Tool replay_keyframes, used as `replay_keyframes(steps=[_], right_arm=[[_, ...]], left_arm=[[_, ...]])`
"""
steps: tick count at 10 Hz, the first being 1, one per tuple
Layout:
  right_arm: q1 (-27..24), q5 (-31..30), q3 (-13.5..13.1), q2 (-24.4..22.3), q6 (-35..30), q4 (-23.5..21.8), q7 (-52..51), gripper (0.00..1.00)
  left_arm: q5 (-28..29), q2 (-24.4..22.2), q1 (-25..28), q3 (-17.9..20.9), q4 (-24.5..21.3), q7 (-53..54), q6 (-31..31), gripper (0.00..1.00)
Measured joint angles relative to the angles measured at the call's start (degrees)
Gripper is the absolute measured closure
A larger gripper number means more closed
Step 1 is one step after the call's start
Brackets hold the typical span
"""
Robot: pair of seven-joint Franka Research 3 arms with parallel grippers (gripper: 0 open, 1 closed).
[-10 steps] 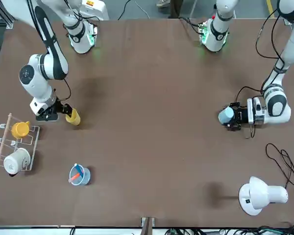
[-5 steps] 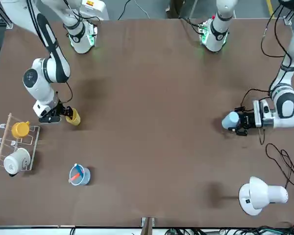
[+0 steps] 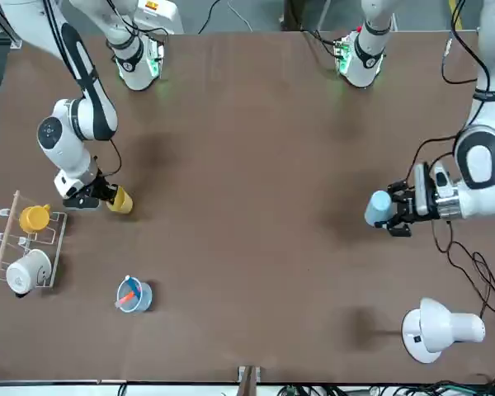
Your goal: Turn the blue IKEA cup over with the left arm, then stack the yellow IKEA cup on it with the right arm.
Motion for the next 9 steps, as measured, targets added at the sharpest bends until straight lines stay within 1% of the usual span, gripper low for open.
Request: replay_keyframes(steps=[1, 2, 3, 4, 5, 6, 7, 8, 9], right_arm=[[0.0, 0.0, 0.1, -0.2, -4.1, 1.7, 0.7, 0.95], [0.0, 0.1, 0.4, -0.6, -7.9, 3.4, 1.2, 0.95], [0.0, 0.1, 1.0, -1.3, -10.9, 5.0, 1.9, 0.95], [0.1, 0.3, 1.9, -2.2, -13.1, 6.3, 2.5, 0.95], [0.1, 1.2, 3.1, -3.0, -15.6, 7.8, 2.9, 0.96], [0.3, 2.6, 4.8, -3.7, -18.9, 9.8, 3.1, 0.96], [0.6, 4.4, 6.3, -4.1, -22.0, 12.0, 3.4, 0.96], [0.8, 5.7, 7.2, -4.3, -23.6, 13.3, 3.5, 0.96], [0.9, 6.0, 7.3, -4.5, -23.9, 13.6, 3.5, 0.96]], left_arm=[[0.9, -3.3, -3.5, -0.1, -1.8, -3.4, 2.7, 0.33], [3.3, -5.9, -7.0, -0.1, -3.0, -7.7, 5.2, 0.33], [8.4, -7.5, -10.4, -0.1, -2.7, -13.2, 6.9, 0.33], [16.0, -8.3, -13.3, -0.2, -1.1, -20.1, 7.5, 0.33], [25.7, -8.7, -16.2, -0.3, 1.5, -28.2, 7.5, 0.33], [33.7, -8.8, -19.6, -0.5, 3.4, -35.7, 7.4, 0.33], [39.9, -8.7, -23.5, -0.6, 4.2, -41.9, 7.4, 0.33], [46.3, -8.2, -27.8, -0.6, 4.6, -47.6, 7.4, 0.33], [53.3, -7.0, -32.0, -0.6, 5.4, -53.6, 7.2, 0.33]])
